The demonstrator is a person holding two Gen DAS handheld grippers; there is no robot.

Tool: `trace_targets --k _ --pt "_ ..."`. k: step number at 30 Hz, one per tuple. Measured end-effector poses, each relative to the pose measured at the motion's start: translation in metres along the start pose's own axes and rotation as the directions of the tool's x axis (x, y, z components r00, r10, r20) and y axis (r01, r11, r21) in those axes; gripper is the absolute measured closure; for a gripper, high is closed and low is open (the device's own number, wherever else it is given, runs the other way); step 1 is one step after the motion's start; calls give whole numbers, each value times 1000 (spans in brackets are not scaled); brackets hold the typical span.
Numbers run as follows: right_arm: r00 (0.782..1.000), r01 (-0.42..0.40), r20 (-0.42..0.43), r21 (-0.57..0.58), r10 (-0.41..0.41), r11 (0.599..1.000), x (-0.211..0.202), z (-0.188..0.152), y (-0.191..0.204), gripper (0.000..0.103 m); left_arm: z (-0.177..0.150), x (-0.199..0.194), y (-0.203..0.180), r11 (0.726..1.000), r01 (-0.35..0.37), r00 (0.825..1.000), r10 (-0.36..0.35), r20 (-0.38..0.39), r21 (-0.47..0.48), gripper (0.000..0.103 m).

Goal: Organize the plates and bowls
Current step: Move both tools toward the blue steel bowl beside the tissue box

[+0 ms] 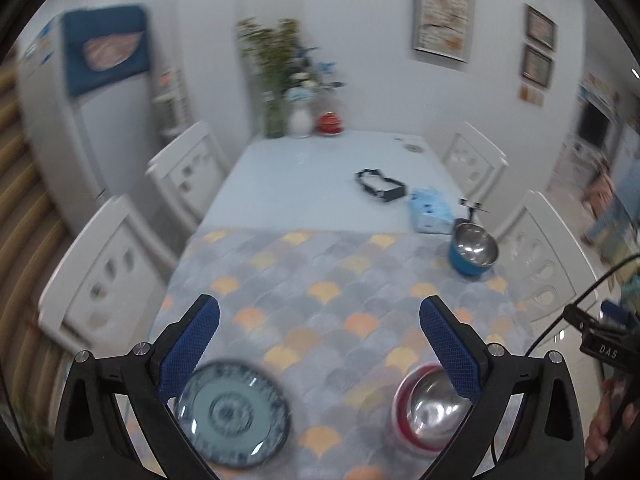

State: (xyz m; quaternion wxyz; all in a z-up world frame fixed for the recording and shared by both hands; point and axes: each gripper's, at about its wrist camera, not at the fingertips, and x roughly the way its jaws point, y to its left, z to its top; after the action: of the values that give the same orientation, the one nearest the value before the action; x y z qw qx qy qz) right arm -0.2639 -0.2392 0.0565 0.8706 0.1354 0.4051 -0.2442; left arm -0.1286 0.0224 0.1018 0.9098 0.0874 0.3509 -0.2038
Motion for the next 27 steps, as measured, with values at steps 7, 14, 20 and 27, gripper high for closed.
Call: trace_targets --k 7,14,20,27 --pt "999 45 14 87 -46 995 24 46 -23 0 53 76 -50 973 217 975 -212 -67 78 2" --pt "993 105 -74 140 -95 985 71 69 -31 0 77 151 -85 939 324 939 -306 -156 112 3" --pt "985 120 -140 142 -101 982 101 72 -27 0 81 176 -101 935 333 931 -306 -197 122 3" --pt "985 39 -172 81 -25 996 125 78 -13 0 80 168 -95 958 277 946 -259 -193 77 3"
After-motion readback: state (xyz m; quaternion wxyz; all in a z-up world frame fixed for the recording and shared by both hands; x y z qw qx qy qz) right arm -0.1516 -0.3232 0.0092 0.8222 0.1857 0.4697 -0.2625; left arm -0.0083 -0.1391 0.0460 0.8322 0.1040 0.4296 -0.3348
